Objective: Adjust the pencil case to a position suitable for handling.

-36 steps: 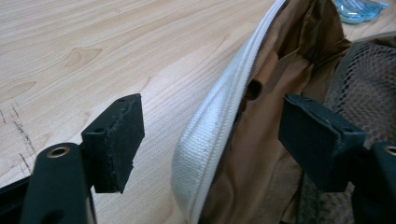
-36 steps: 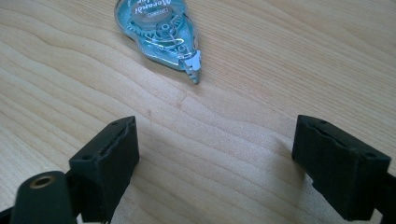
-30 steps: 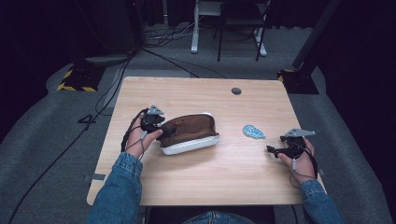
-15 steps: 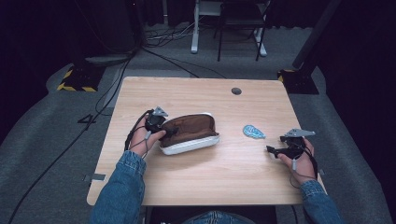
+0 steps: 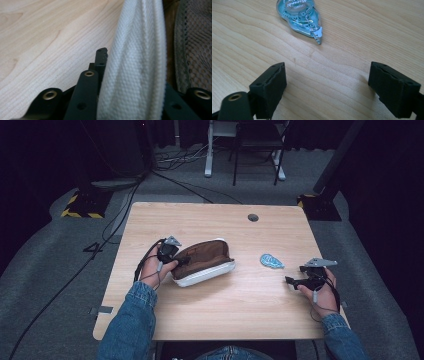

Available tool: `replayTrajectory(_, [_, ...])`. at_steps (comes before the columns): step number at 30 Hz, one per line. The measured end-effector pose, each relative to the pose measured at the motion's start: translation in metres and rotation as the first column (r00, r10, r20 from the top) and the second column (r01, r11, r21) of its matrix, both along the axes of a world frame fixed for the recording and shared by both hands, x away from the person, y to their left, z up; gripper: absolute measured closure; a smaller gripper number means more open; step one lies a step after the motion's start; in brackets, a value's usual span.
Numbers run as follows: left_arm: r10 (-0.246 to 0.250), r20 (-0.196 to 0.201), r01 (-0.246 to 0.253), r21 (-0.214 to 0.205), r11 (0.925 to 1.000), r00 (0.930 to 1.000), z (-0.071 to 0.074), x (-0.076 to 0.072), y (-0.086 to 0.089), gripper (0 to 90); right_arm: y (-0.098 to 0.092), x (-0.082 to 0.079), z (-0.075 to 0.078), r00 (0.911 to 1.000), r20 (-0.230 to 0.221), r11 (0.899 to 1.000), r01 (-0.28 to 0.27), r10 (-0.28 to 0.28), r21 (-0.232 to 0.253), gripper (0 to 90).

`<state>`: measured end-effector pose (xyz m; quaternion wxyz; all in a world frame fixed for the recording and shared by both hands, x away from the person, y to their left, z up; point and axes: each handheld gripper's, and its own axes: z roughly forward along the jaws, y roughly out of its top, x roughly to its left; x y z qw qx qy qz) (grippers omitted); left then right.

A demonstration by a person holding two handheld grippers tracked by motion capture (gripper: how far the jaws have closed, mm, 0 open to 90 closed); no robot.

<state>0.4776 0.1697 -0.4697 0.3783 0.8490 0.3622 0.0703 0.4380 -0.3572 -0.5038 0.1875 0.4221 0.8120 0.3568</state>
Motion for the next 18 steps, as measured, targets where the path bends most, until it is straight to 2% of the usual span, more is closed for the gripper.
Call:
replayTrajectory(5, [0.007,-0.028,-0.007,-0.016,0.9999,0.9996,0.0001,0.0002,0.0007,82.4,0.0,0.0,0.0,1.0,0.0,1.0,-0.001,0.001,0.0,15.2])
replayTrajectory(18, [0.02,-0.057,-0.022,-0.04,0.999,0.9982,0.0029,-0.0008,0.0011,84.3,0.0001,-0.0004,0.0,1.0,0.0,1.0,-0.004,0.004,-0.001,15.2])
